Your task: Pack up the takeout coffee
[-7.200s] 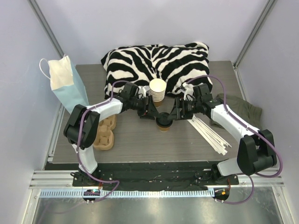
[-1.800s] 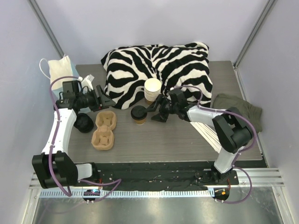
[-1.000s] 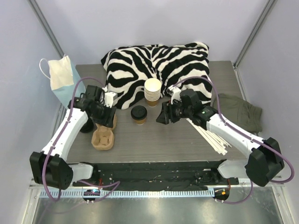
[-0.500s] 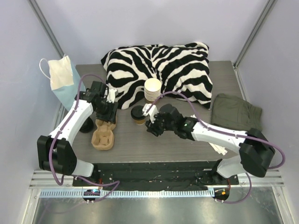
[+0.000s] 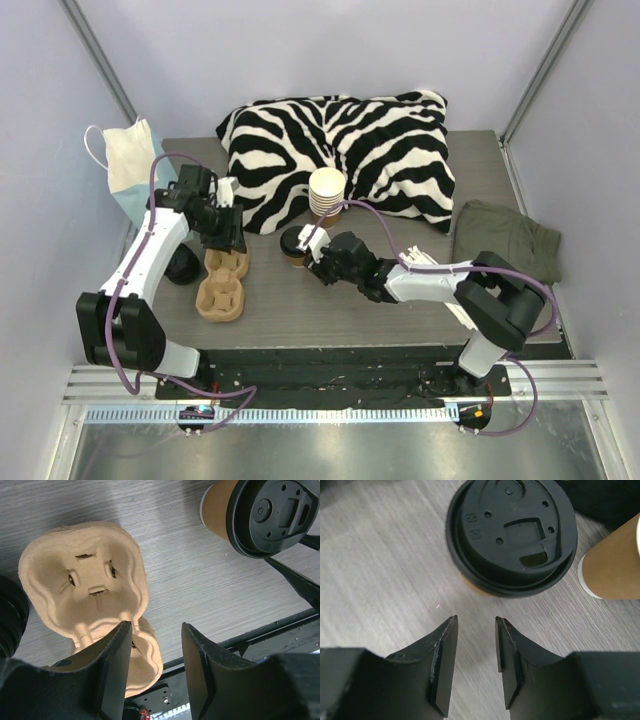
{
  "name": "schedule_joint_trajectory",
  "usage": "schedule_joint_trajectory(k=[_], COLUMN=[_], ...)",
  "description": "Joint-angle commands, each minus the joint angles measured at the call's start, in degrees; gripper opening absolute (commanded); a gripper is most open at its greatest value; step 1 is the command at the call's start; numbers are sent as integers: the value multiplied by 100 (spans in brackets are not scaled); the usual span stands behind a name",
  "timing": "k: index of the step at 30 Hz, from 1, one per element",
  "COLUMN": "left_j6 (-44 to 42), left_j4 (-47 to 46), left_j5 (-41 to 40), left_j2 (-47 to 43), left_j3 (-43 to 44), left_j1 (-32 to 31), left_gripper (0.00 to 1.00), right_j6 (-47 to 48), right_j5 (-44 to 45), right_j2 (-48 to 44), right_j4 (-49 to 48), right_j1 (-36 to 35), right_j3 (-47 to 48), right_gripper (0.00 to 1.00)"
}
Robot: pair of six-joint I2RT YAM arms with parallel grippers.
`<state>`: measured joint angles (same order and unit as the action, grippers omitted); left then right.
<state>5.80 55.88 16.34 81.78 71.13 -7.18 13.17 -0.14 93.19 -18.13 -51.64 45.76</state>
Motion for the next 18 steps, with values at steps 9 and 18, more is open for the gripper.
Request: schedule_joint_trajectory(k=[9, 18], left_j6=[53, -26], left_j4=[-296, -525], left_j5=[133, -51], left_j2=[-48, 84], left_j3=[-55, -363], left_j1=[50, 15], left_gripper=[47, 41], right_j6=[-420, -596], right_j5=[471, 515], right_j2=[876, 1439], right_j4=[-1061, -1096], right_j1=[110, 180], right_j3=[548, 1198], right_gripper=[43, 43])
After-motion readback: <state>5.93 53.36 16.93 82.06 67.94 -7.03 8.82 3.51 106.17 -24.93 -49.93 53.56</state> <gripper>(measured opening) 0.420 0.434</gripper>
